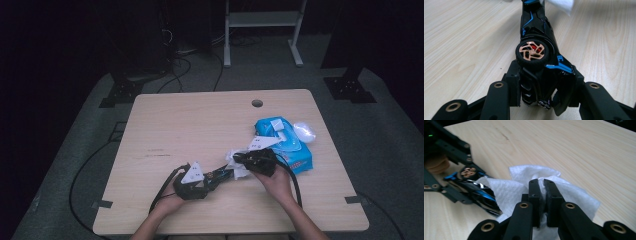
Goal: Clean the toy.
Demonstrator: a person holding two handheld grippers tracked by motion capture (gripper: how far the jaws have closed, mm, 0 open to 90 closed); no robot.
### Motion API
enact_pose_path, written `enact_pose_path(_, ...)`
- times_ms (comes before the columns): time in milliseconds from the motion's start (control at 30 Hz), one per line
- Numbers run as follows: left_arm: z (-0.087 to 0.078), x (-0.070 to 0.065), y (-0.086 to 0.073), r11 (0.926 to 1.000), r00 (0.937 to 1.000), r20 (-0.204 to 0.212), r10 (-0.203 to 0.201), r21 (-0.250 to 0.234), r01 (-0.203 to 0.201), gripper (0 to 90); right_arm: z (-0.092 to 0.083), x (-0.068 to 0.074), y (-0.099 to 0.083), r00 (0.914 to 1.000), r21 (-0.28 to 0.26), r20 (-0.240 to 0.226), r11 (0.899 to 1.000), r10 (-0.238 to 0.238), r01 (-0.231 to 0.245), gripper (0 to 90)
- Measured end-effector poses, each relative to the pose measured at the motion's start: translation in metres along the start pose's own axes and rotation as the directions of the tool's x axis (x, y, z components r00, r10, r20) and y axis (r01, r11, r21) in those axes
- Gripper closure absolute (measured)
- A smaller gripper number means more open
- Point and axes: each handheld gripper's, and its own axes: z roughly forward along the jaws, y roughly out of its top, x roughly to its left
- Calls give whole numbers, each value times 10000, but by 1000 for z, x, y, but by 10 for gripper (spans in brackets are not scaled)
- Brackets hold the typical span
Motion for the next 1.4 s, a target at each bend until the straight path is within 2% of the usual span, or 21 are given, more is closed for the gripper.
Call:
enact_pose_path(100, -1, 1, -1, 10000, 10000, 30, -5, 8, 5, 575, 6, 11, 3, 9977, -74, -374, 9984, -563, 561, 836)
enact_pose_path(167, -1, 1, 0, 10000, 10000, 13, 20, 7, -20, 575, 6, 13, 3, 9962, -79, -340, 9968, -798, 796, 835)
enact_pose_path(300, -2, -1, 1, 9999, 9999, -17, 107, -12, -107, 575, -1, -1, -2, 9993, 7, 144, 9994, -354, 353, 836)
enact_pose_path(367, -2, -1, 1, 9999, 9999, -55, 95, -49, -95, 574, -6, -12, -6, 9999, -178, 73, 9998, 73, -72, 833)
enact_pose_path(400, -2, -1, 1, 9999, 9999, -76, 95, -55, -95, 574, -8, -15, -7, 9993, -198, 236, 9993, 306, -302, 834)
enact_pose_path(467, -2, 0, 0, 9999, 10000, -36, 38, -93, -39, 574, -12, -22, -10, 9980, -279, 421, 9986, 462, -450, 836)
enact_pose_path(500, -3, 0, 0, 9999, 10000, -20, 1, -107, -1, 573, -14, -25, -11, 9973, -342, 462, 9979, 566, -551, 835)
enact_pose_path(600, -3, 1, 0, 9999, 10000, 6, -50, -162, 50, 573, -13, -31, -15, 9947, -304, 206, 9946, 1003, -996, 836)
enact_pose_path(700, -3, 1, 1, 9999, 10000, 3, 55, -113, -55, 574, -6, -25, -14, 9965, -142, 84, 9964, 832, -830, 839)
enact_pose_path(767, -4, 1, 1, 9999, 9999, -28, 104, -93, -104, 572, -6, -19, -10, 9982, -291, 200, 9980, 560, -554, 840)
enact_pose_path(833, -3, 1, 1, 9998, 10000, -2, 35, -178, -35, 574, -6, -16, -6, 9970, -461, -308, 9963, 708, -722, 841)
enact_pose_path(867, -3, 1, 1, 9998, 10000, -14, 12, -203, -12, 573, -4, -12, -5, 9976, -374, -370, 9975, 586, -599, 840)
enact_pose_path(933, -3, 2, 2, 9997, 10000, -7, 12, -225, -13, 573, -2, -7, -4, 9999, -243, -103, 9997, 38, -40, 840)
enact_pose_path(1033, -5, 1, 2, 9996, 10000, -92, 22, -293, -24, 572, -5, -12, -5, 9998, -177, 19, 9996, 212, -211, 840)
enact_pose_path(1133, -7, 5, 2, 9990, 9998, -21, -176, -419, 175, 572, -8, -18, -7, 9981, 30, 487, 9993, 365, -367, 841)
enact_pose_path(1200, -7, 6, 2, 9992, 9999, -47, -162, -362, 160, 571, -7, -17, -8, 9982, 26, 371, 9989, 473, -475, 843)
enact_pose_path(1267, -6, 7, 1, 9990, 9998, -65, -202, -401, 200, 572, -6, -13, -6, 9982, -81, 482, 9994, 352, -349, 846)
enact_pose_path(1333, -7, 7, 2, 9991, 9997, -149, -189, -390, 183, 573, -5, -9, -2, 9994, -147, 194, 9995, 286, -283, 846)
enact_pose_path(1400, -6, 8, 4, 9991, 9997, -139, -205, -373, 199, 573, 0, -1, 3, 10000, 110, -3, 9999, 7, -7, 846)
